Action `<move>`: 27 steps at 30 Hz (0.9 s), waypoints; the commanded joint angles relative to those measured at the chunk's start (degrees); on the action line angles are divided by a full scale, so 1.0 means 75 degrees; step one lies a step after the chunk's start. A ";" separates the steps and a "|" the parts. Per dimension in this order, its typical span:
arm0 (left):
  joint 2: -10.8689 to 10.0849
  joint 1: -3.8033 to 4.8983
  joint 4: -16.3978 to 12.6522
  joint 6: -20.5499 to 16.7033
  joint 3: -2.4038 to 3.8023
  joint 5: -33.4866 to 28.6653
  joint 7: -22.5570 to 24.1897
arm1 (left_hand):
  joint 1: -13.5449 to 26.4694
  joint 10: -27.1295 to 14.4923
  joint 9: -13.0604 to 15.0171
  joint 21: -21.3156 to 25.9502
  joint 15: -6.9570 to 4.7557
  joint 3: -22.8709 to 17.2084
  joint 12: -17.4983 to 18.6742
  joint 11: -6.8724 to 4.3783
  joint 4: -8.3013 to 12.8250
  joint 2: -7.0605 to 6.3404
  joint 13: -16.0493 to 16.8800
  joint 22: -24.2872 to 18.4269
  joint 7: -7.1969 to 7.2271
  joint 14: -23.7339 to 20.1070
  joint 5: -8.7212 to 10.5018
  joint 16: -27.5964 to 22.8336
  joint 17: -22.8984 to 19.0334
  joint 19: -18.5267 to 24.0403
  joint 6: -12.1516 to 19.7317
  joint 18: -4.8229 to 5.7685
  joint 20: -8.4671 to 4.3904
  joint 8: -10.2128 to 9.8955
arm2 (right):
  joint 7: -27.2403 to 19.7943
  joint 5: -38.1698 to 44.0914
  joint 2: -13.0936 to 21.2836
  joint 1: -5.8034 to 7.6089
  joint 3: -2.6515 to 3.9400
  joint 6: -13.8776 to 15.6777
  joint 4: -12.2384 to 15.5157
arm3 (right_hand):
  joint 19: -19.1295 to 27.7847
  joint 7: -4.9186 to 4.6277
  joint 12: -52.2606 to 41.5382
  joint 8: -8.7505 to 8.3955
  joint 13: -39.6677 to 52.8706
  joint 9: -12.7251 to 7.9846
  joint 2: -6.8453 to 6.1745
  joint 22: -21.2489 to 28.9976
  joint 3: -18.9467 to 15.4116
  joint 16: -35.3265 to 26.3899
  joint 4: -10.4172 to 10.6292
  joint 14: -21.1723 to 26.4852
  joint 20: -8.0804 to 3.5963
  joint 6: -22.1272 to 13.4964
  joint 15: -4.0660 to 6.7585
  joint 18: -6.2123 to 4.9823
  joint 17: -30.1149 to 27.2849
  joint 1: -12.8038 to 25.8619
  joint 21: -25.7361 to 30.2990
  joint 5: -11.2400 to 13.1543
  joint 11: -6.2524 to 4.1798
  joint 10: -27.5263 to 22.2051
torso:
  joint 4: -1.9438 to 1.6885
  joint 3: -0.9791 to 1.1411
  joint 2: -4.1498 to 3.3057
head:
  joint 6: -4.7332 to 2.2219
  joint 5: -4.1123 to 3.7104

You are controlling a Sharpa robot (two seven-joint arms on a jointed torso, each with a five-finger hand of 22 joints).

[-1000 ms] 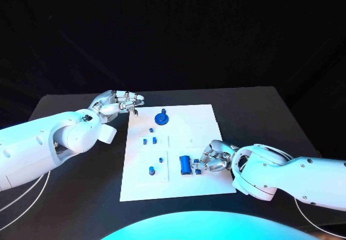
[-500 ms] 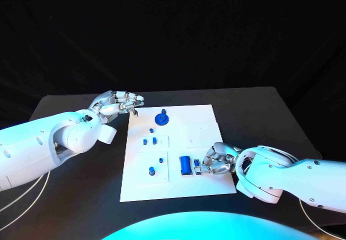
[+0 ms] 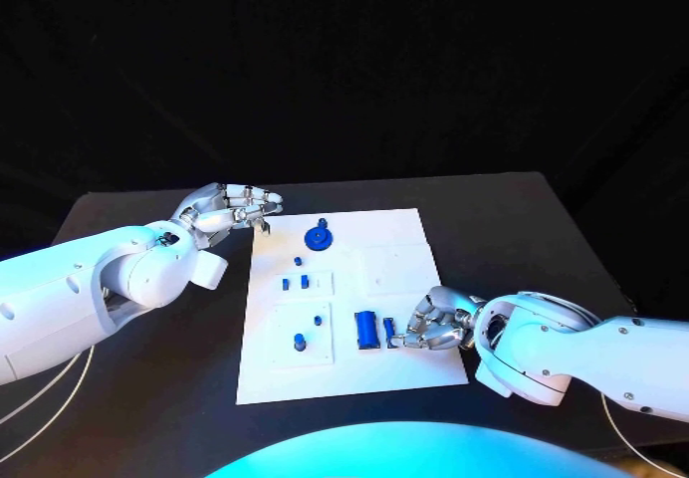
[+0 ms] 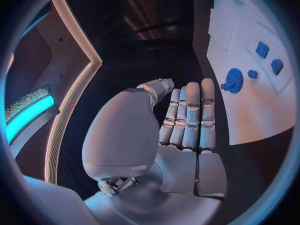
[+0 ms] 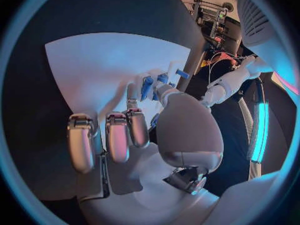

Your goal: Assemble the parts on the task board

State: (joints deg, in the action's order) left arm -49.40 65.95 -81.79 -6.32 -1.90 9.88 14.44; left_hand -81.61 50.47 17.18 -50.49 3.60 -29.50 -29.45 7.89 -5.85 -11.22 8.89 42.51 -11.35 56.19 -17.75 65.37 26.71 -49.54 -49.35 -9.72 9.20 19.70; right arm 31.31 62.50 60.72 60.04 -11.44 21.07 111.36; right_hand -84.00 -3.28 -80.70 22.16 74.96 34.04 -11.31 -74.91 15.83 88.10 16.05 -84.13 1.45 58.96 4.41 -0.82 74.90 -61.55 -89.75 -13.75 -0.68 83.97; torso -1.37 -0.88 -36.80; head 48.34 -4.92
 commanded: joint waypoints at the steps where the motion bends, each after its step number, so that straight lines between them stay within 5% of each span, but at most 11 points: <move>1: 0.0011 -0.0001 -0.0008 0.0087 0.0004 0.0051 0.0017 | -0.0008 -0.0030 -0.0005 -0.0014 0.0013 -0.0047 -0.0037 -0.0006 0.0002 0.0057 -0.0007 0.0007 0.0002 -0.0039 -0.0019 0.0015 -0.0007 0.0028 0.0038 -0.0104 -0.0001 0.0031 | -0.0102 -0.0099 0.0017 -0.0012 -0.0002 -0.0255 -0.0009 | -0.0800 -0.0005 -0.0029 -0.0026 0.1380 0.0007 -0.0004 -0.2012 -0.0048 0.0017 0.0006 -0.0676 -0.0008 0.0060 0.0033 0.0109 0.1481 -0.0076 -0.0034 0.0062 -0.0040 0.0368 | -0.0009 -0.0006 0.0000 | 0.0007 -0.0016; 27: 0.0004 -0.0002 -0.0024 0.0081 0.0003 0.0055 0.0013 | -0.0008 -0.0030 -0.0005 -0.0014 0.0013 -0.0047 -0.0037 -0.0006 0.0002 0.0057 -0.0007 0.0007 0.0002 -0.0039 -0.0019 0.0015 -0.0007 0.0028 0.0038 -0.0104 -0.0001 0.0031 | -0.0193 0.0076 -0.0284 -0.0098 0.0000 -0.0382 -0.0391 | -0.0800 0.0003 -0.0049 -0.0030 0.1392 0.0010 0.0068 -0.2012 -0.0053 0.0024 -0.0011 -0.0679 -0.0009 0.0075 0.0036 0.0109 0.1497 -0.0250 -0.0034 0.0083 -0.0048 0.0376 | -0.0003 -0.0007 0.0008 | -0.0048 0.0044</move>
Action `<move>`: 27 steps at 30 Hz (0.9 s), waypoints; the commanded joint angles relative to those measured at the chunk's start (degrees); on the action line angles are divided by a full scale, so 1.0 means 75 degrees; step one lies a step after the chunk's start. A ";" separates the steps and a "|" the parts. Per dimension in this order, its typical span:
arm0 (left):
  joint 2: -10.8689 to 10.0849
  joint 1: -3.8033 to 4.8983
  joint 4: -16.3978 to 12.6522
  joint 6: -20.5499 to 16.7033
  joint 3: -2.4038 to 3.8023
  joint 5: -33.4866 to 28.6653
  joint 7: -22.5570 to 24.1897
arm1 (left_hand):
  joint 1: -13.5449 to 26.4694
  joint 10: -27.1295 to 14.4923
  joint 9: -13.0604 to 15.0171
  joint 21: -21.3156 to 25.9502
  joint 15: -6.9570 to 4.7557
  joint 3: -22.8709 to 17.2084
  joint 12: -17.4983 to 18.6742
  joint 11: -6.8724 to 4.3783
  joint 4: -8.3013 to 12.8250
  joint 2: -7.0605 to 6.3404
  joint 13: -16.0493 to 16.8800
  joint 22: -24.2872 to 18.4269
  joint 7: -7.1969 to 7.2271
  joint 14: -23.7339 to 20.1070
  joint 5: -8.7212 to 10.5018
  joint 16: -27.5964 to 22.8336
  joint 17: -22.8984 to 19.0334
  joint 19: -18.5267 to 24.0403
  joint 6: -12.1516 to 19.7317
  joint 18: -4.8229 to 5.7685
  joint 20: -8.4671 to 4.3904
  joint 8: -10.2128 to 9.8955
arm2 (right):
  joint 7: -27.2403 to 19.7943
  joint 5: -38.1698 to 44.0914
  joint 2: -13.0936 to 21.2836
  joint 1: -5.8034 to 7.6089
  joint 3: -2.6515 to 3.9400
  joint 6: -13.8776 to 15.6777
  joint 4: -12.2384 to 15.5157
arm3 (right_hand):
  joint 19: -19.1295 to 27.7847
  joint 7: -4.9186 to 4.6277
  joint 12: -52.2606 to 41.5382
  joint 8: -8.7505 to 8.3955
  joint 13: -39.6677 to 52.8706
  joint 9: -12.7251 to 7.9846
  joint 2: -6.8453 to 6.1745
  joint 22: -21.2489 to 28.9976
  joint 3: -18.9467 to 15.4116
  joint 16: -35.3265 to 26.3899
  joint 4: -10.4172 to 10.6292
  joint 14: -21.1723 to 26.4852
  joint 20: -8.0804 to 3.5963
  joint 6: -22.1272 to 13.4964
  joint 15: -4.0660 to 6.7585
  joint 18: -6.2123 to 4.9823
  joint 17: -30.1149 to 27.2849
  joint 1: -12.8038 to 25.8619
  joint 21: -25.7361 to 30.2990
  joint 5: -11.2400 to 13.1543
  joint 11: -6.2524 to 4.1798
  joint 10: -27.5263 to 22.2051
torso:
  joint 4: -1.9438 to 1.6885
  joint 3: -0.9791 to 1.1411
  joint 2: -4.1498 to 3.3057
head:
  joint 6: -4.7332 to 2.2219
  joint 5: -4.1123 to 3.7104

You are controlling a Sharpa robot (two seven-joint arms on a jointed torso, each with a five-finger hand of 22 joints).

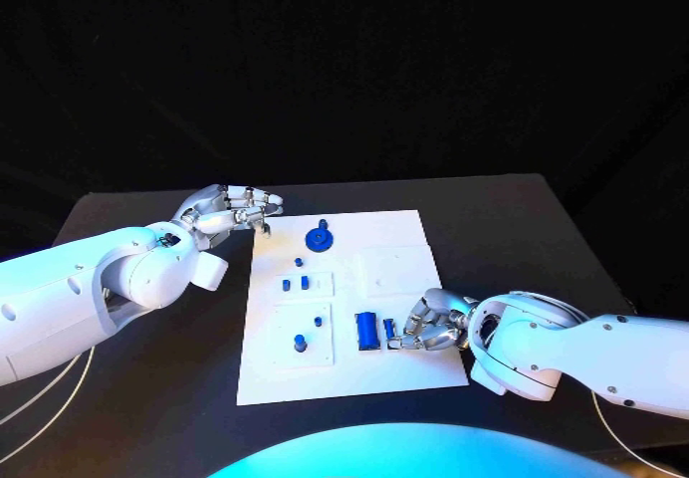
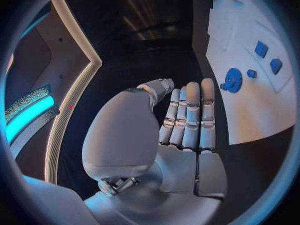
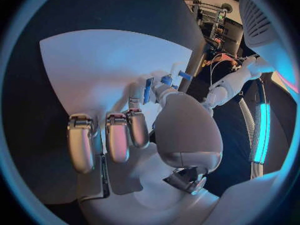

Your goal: Assemble the parts on the task board

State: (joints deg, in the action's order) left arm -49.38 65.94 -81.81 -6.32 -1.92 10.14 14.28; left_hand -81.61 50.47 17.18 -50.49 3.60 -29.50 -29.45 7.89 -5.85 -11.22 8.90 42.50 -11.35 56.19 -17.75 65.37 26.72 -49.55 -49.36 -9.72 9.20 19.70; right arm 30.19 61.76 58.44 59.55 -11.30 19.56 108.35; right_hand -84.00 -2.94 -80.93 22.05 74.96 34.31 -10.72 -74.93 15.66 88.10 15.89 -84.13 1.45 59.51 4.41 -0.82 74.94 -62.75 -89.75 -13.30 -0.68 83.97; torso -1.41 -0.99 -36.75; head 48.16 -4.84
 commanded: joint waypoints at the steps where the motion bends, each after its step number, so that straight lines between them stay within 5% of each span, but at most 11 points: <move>1: -0.0002 -0.0001 -0.0025 0.0078 0.0004 0.0020 0.0033 | -0.0008 -0.0031 -0.0005 -0.0014 0.0013 -0.0047 -0.0037 -0.0005 0.0002 0.0057 -0.0008 0.0009 0.0002 -0.0039 -0.0019 0.0015 -0.0008 0.0028 0.0038 -0.0104 -0.0001 0.0031 | -0.0066 0.0204 0.0040 -0.0025 -0.0019 -0.0178 0.0050 | -0.0800 -0.0043 -0.0009 -0.0016 0.1387 -0.0027 -0.0010 -0.2009 -0.0032 0.0015 0.0011 -0.0675 -0.0009 0.0002 0.0036 0.0109 0.1472 -0.0092 -0.0034 0.0022 -0.0048 0.0373 | 0.0002 0.0007 0.0000 | -0.0025 0.0034; 8: -0.0005 -0.0008 -0.0041 0.0114 0.0001 -0.0090 0.0125 | 0.0015 -0.0057 -0.0010 -0.0025 0.0021 -0.0055 -0.0045 0.0005 -0.0002 0.0043 -0.0014 0.0023 -0.0006 -0.0047 -0.0010 0.0021 -0.0013 0.0035 0.0059 -0.0102 0.0002 0.0036 | -0.0727 0.0102 0.0176 0.0253 -0.0007 0.0179 0.0174 | -0.0800 -0.0090 0.0115 -0.0086 0.1328 -0.0046 -0.0140 -0.2009 -0.0238 -0.0044 0.0081 -0.0647 0.0007 -0.0104 0.0011 0.0109 0.1347 -0.0026 -0.0034 -0.0010 -0.0009 0.0319 | 0.0013 -0.0005 0.0022 | -0.0124 0.0046; 13: 0.0007 -0.0040 -0.0044 0.0092 -0.0002 -0.0381 0.0429 | 0.0128 -0.0108 -0.0021 0.0035 0.0058 -0.0010 -0.0063 0.0025 -0.0051 -0.0048 -0.0021 0.0007 -0.0017 -0.0153 0.0007 0.0008 -0.0024 0.0120 0.0123 -0.0088 0.0030 0.0034 | -0.2293 -0.0730 0.0183 0.0570 0.0007 0.0802 -0.0151 | -0.0700 -0.0220 0.0642 -0.0237 0.1070 -0.0065 -0.0133 -0.1903 -0.0573 -0.0192 0.0076 -0.0577 0.0087 -0.0445 -0.0081 0.0033 0.1064 -0.0199 0.0343 -0.0098 0.0105 0.0062 | 0.0040 -0.0048 0.0098 | -0.0248 0.0033; 18: 0.0057 -0.0086 0.0020 -0.0254 -0.0003 -0.0747 0.0849 | 0.0289 -0.0170 -0.0027 0.0479 0.0137 0.0101 -0.0180 0.0052 -0.0208 -0.0138 -0.0010 -0.0205 -0.0030 -0.0684 0.0053 -0.0267 -0.0210 0.0461 0.0244 -0.0079 0.0136 0.0082 | -0.4241 -0.2288 -0.0076 0.0863 0.0038 0.1351 -0.1020 | -0.0489 -0.0382 0.1274 -0.0433 0.0736 -0.0105 0.0002 -0.1689 -0.0604 -0.0296 0.0007 -0.0529 0.0195 -0.0843 -0.0206 -0.0115 0.0901 -0.0795 0.1101 -0.0239 0.0248 -0.0287 | 0.0083 -0.0104 0.0230 | -0.0422 0.0071; 24: 0.0282 -0.0118 0.0345 -0.0929 -0.0001 -0.1234 0.1419 | 0.0265 -0.0200 -0.0034 0.1619 0.0276 0.0129 -0.0147 0.0129 -0.0387 -0.0209 -0.0127 -0.0872 -0.0052 -0.1253 0.0088 -0.1438 -0.0856 0.0937 0.0391 -0.0059 0.0342 0.0156 | -0.5723 -0.3804 -0.0697 0.1024 0.0118 0.1435 -0.2456 | -0.0185 -0.0555 0.2127 -0.0561 0.0263 -0.0117 0.0079 -0.1421 -0.0636 -0.0574 -0.0014 -0.0334 0.0338 -0.1154 -0.0361 -0.0284 0.0422 -0.1276 0.2047 -0.0180 0.0414 -0.0920 | 0.0086 -0.0120 0.0348 | -0.0715 0.0109; 25: 0.0378 -0.0124 0.0481 -0.1126 0.0000 -0.1360 0.1568 | 0.0245 -0.0194 -0.0041 0.2273 0.0396 0.0056 0.0045 0.0164 -0.0468 -0.0235 -0.0283 -0.1265 -0.0059 -0.1529 0.0077 -0.2191 -0.1199 0.1251 0.0435 -0.0004 0.0488 0.0181 | -0.6033 -0.4219 -0.0886 0.1043 0.0142 0.1387 -0.2869 | 0.0408 -0.0671 0.3602 -0.0608 -0.0550 -0.0137 0.0114 -0.0958 -0.0611 -0.1172 -0.0011 0.0172 0.0448 -0.1366 -0.0483 -0.0551 -0.0555 -0.1540 0.3646 -0.0120 0.0539 -0.2052 | 0.0080 -0.0121 0.0373 | -0.0778 0.0119; 27: 0.0535 -0.0131 0.0708 -0.1389 0.0001 -0.1516 0.1747 | 0.0191 -0.0101 -0.0062 0.3019 0.0528 0.0040 0.0384 0.0226 -0.0512 -0.0314 -0.0535 -0.1790 -0.0012 -0.1568 0.0091 -0.3076 -0.1546 0.1289 0.0499 -0.0071 0.0676 0.0196 | -0.6430 -0.4825 -0.1159 0.1060 0.0177 0.1283 -0.3462 | 0.0991 -0.0774 0.4805 -0.0623 -0.1297 -0.0185 0.0122 -0.0507 -0.0603 -0.1737 0.0019 0.0710 0.0548 -0.1570 -0.0580 -0.0769 -0.1393 -0.1709 0.5074 -0.0077 0.0634 -0.3045 | 0.0074 -0.0116 0.0401 | -0.0937 0.0154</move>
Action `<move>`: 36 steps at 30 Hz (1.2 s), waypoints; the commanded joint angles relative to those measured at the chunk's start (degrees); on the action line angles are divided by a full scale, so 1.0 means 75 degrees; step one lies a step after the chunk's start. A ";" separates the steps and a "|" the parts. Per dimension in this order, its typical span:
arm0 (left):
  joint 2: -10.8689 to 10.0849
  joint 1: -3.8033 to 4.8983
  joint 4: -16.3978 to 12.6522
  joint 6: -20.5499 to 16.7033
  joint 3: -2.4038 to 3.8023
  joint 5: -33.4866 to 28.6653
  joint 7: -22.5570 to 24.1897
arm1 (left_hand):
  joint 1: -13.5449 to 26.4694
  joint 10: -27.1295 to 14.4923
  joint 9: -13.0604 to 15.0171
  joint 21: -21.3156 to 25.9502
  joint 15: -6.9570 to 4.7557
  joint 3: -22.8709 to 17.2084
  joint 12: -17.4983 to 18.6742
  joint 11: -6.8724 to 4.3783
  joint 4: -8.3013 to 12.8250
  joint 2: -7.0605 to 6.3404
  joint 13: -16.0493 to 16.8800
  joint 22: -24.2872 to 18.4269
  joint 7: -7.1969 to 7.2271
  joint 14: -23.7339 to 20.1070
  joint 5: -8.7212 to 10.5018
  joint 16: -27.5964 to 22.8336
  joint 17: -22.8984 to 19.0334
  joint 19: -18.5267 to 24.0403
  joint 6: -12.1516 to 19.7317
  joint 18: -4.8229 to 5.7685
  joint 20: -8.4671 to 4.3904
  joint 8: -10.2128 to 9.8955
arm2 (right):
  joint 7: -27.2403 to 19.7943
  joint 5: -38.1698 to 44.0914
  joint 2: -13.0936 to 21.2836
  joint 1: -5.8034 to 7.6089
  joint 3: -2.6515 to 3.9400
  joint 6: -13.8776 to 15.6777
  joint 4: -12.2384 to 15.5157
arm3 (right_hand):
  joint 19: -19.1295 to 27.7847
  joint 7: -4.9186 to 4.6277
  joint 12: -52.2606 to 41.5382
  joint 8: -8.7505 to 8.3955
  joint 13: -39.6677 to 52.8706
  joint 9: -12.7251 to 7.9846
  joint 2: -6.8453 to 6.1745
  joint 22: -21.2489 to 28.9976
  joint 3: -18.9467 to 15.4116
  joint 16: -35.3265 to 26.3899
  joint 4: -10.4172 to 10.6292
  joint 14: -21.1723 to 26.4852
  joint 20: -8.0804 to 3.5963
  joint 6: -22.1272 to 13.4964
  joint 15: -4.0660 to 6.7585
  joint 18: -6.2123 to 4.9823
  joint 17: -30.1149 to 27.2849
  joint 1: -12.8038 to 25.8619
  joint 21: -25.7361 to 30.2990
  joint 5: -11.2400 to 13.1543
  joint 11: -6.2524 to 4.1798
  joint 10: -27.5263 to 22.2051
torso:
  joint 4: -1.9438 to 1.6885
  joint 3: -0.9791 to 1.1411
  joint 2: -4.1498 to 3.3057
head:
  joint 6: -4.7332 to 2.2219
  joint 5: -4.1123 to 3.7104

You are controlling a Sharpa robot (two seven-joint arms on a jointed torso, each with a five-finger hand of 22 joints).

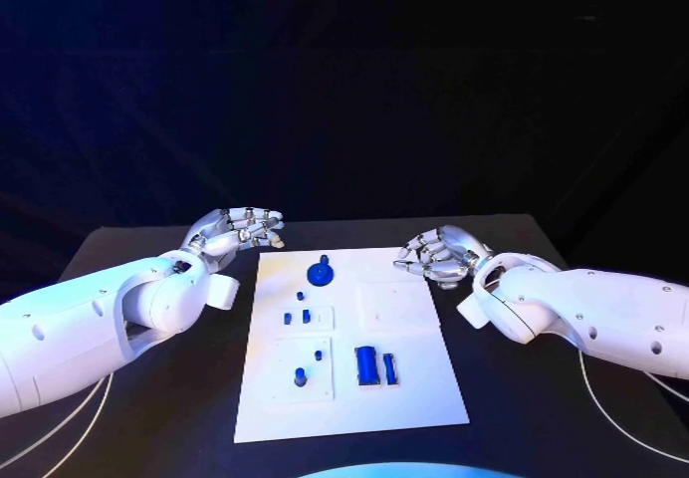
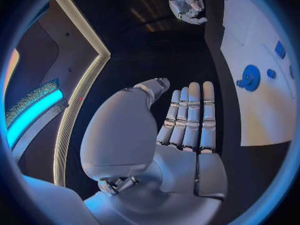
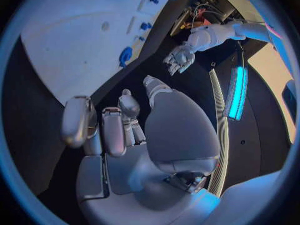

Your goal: Assemble the parts on the task board

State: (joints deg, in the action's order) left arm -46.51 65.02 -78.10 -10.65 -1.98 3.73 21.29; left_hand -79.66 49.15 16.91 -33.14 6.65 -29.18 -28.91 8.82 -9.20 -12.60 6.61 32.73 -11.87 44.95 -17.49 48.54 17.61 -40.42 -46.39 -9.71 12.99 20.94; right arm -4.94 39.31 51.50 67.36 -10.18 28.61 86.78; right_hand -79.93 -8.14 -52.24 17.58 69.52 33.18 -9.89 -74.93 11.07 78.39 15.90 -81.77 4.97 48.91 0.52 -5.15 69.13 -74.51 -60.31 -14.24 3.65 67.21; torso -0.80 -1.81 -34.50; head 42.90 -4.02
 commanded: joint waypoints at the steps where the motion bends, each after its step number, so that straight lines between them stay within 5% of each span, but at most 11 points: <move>1: 0.0219 -0.0012 0.0310 -0.0906 0.0010 -0.0714 0.0856 | -0.0052 0.0070 -0.0040 0.0882 0.0146 -0.0003 0.0397 0.0106 -0.0098 -0.0118 -0.0284 -0.0605 0.0007 -0.0198 0.0051 -0.1069 -0.0411 0.0134 0.0133 -0.0050 0.0222 0.0012 | -0.1891 -0.2064 -0.0345 0.0022 0.0042 0.0033 -0.0824 | 0.1954 -0.0247 0.1826 -0.0143 -0.1165 -0.0132 0.0063 0.0585 0.0165 -0.1798 -0.0018 0.1770 0.0224 -0.0507 -0.0234 -0.0619 -0.2356 -0.0457 0.4401 0.0188 0.0228 -0.1692 | -0.0009 -0.0006 0.0117 | -0.0326 0.0066; 3: 0.0354 -0.0015 0.0498 -0.1096 0.0013 -0.0801 0.0910 | -0.0093 0.0039 -0.0172 0.1857 0.0332 0.0110 0.0950 0.0276 -0.0155 -0.0103 -0.0397 -0.1332 0.0104 -0.0303 0.0049 -0.2186 -0.0719 0.0201 0.0301 -0.0084 0.0433 -0.0155 | -0.2165 -0.2499 -0.0568 0.0028 0.0070 -0.0024 -0.1296 | 0.2503 -0.0377 0.2505 -0.0121 -0.2057 -0.0260 0.0044 0.1221 0.0376 -0.2976 0.0040 0.2957 0.0429 -0.0695 -0.0396 -0.0653 -0.3436 -0.0671 0.5234 0.0535 0.0353 -0.2071 | -0.0004 -0.0001 0.0151 | -0.0404 0.0112; 7: 0.0654 -0.0018 0.0881 -0.1544 0.0021 -0.0793 0.1021 | -0.0189 -0.0239 -0.0537 0.2962 0.0617 0.0571 0.1821 0.0541 -0.0167 0.0009 -0.0404 -0.2231 0.0259 -0.0576 0.0049 -0.3633 -0.1145 0.0132 0.0586 0.0084 0.0483 -0.0555 | -0.2666 -0.3422 -0.1051 0.0019 0.0129 -0.0099 -0.2283 | 0.2425 -0.0312 0.3300 -0.0060 -0.3652 -0.0589 -0.0012 0.2134 0.1050 -0.3704 -0.0033 0.3214 0.0505 -0.0686 -0.0417 -0.0697 -0.3919 -0.1060 0.5995 0.0631 0.0402 -0.2016 | -0.0020 0.0021 0.0169 | -0.0602 0.0160; 13: 0.0924 -0.0020 0.1211 -0.1802 0.0025 -0.0652 0.1120 | -0.0292 -0.0330 -0.0669 0.3385 0.0665 0.0873 0.2263 0.0475 -0.0200 0.0122 -0.0400 -0.2612 0.0263 -0.0898 0.0036 -0.4382 -0.1398 0.0056 0.0561 0.0149 0.0482 -0.0750 | -0.2973 -0.4082 -0.1407 -0.0033 0.0170 -0.0320 -0.2918 | 0.2702 -0.0398 0.5000 -0.0493 -0.6521 -0.1292 -0.0325 0.3523 0.2221 -0.6387 -0.0277 0.3356 0.0686 -0.0204 -0.0712 -0.0716 -0.5763 -0.1004 0.7106 0.0747 0.0522 -0.1233 | -0.0020 0.0100 0.0146 | -0.0793 0.0239; 14: 0.0855 -0.0019 0.1127 -0.1309 0.0015 -0.0573 0.0729 | 0.3010 -0.6553 -0.2254 0.4419 -0.0887 0.3891 0.3854 -0.1176 0.1227 0.1680 -0.0881 -0.4364 0.1583 -0.5993 0.2332 -0.6472 -0.2348 0.5390 0.6185 0.1295 -0.1732 -0.2793 | -0.2218 -0.3059 -0.1328 0.0002 0.0167 -0.0018 -0.2798 | 0.5086 0.1085 0.6965 -0.2345 -0.9269 -0.4424 0.1319 0.9990 -0.1476 -1.0452 -0.2120 1.0902 -0.0663 -0.6521 -0.0070 0.0686 -0.9217 0.2251 0.8041 0.1898 -0.0486 -0.3605 | -0.0023 0.0047 0.0151 | -0.0685 0.0204; 15: 0.0852 -0.0022 0.1113 -0.1324 0.0016 -0.0572 0.0731 | 0.3126 -0.6553 -0.2254 0.4419 -0.0887 0.3891 0.3854 -0.1176 0.1227 0.1680 -0.0881 -0.4364 0.1583 -0.5993 0.2332 -0.6472 -0.2348 0.5390 0.6185 0.1295 -0.1732 -0.2793 | -0.2223 -0.3069 -0.1326 -0.0003 0.0173 -0.0008 -0.2783 | 0.5193 0.1085 0.6965 -0.2345 -0.9269 -0.4424 0.1319 0.9990 -0.1476 -1.0452 -0.2120 1.0902 -0.0663 -0.6521 -0.0070 0.0686 -0.9217 0.2392 0.8041 0.1898 -0.0486 -0.8961 | -0.0021 0.0050 0.0156 | -0.0693 0.0210; 16: 0.0846 -0.0028 0.1087 -0.1355 0.0019 -0.0571 0.0735 | 0.3359 -0.6553 -0.2254 0.4419 -0.0887 0.3891 0.3854 -0.1176 0.1227 0.1680 -0.0881 -0.4364 0.1583 -0.5993 0.2332 -0.6472 -0.2348 0.5390 0.6185 0.1295 -0.1732 -0.2793 | -0.2233 -0.3090 -0.1322 -0.0012 0.0184 0.0012 -0.2752 | 1.0658 0.1085 0.6965 -0.2345 -0.9269 -0.4424 0.1319 0.9990 -0.1476 -1.0452 -0.2120 1.0902 -0.0663 -0.6521 -0.0070 0.0686 -0.9217 0.2630 0.8041 0.1898 -0.0486 -0.8961 | -0.0016 0.0057 0.0166 | -0.0709 0.0222; 23: 0.0703 -0.0175 0.0457 -0.2090 0.0077 -0.0554 0.0829 | 0.5228 -0.6553 -0.2254 0.4419 -0.0887 0.3891 0.3854 -0.1176 0.1227 0.1680 -0.0881 -0.4364 0.1583 -0.5993 0.2332 -0.6472 -0.2348 0.5390 0.6185 0.1295 -0.1732 -0.2793 | -0.2484 -0.3588 -0.1226 -0.0231 0.0456 0.0488 -0.2017 | 1.0658 0.1085 0.6965 -0.2345 -0.9269 -0.4424 0.1319 0.9990 -0.1476 -1.0452 -0.2120 1.0902 -0.0663 -0.6521 -0.0070 0.0686 -0.9217 0.4516 0.8041 0.1898 -0.0486 -0.8961 | 0.0076 0.0195 0.0374 | -0.1031 0.0458; 24: 0.0672 -0.0207 0.0319 -0.2251 0.0090 -0.0550 0.0850 | 1.0621 -0.6553 -0.2254 0.4419 -0.0887 0.3891 0.3854 -0.1176 0.1227 0.1680 -0.0881 -0.4364 0.1583 -0.5993 0.2332 -0.6472 -0.2348 0.5390 0.6185 0.1295 -0.1732 -0.2793 | -0.2538 -0.3697 -0.1205 -0.0279 0.0515 0.0592 -0.1856 | 1.0658 0.1085 0.6965 -0.2345 -0.9269 -0.4424 0.1319 0.9990 -0.1476 -1.0452 -0.2120 1.0902 -0.0663 -0.6521 -0.0070 0.0686 -0.9217 0.9935 0.8041 0.1898 -0.0486 -0.8961 | 0.0087 0.0211 0.0397 | -0.1067 0.0484; 30: 0.0425 -0.0460 -0.0772 -0.3521 0.0190 -0.0520 0.1013 | 1.0621 -0.6553 -0.2254 0.4419 -0.0887 0.3891 0.3854 -0.1176 0.1227 0.1680 -0.0881 -0.4364 0.1583 -0.5993 0.2332 -0.6472 -0.2348 0.5390 0.6185 0.1295 -0.1732 -0.2793 | -0.2976 -0.4568 -0.1038 -0.0663 0.0990 0.1424 -0.0571 | 1.0658 0.1085 0.6965 -0.2345 -0.9269 -0.4424 0.1319 0.9990 -0.1476 -1.0452 -0.2120 1.0902 -0.0663 -0.6521 -0.0070 0.0686 -0.9217 0.9935 0.8041 0.1898 -0.0486 -0.8961 | 0.0107 0.0241 0.0442 | -0.1137 0.0535; 36: 0.0280 -0.0609 -0.1411 -0.4266 0.0249 -0.0502 0.1109 | 1.0621 -0.6553 -0.2254 0.4419 -0.0887 0.3891 0.3854 -0.1176 0.1227 0.1680 -0.0881 -0.4364 0.1583 -0.5993 0.2332 -0.6472 -0.2348 0.5390 0.6185 0.1295 -0.1732 -0.2793 | -0.3239 -0.5092 -0.0937 -0.0894 0.1276 0.1924 0.0201 | 1.0658 0.1085 0.6965 -0.2345 -0.9269 -0.4424 0.1319 0.9990 -0.1476 -1.0452 -0.2120 1.0902 -0.0663 -0.6521 -0.0070 0.0686 -0.9217 0.9935 0.8041 0.1898 -0.0486 -0.8961 | 0.0107 0.0241 0.0442 | -0.1137 0.0535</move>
State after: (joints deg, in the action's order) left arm -44.32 60.56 -88.04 -36.31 -0.22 -0.50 27.72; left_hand -6.71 1.43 0.28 -0.35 0.32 -0.79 -0.48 0.19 -0.24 -0.26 0.14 0.30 -0.09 1.09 -0.66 0.64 0.19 -1.22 -1.23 -1.19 0.19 0.50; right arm -25.60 5.43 44.34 60.83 -0.73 38.74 87.55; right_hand -2.01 -0.32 -0.60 0.43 0.48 0.58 -0.29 -1.17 0.94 0.80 0.23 -1.52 0.13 1.43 -0.20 -1.23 0.62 -7.02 -0.50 -0.52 0.09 1.73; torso -0.02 -0.04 -31.26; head 34.40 -0.01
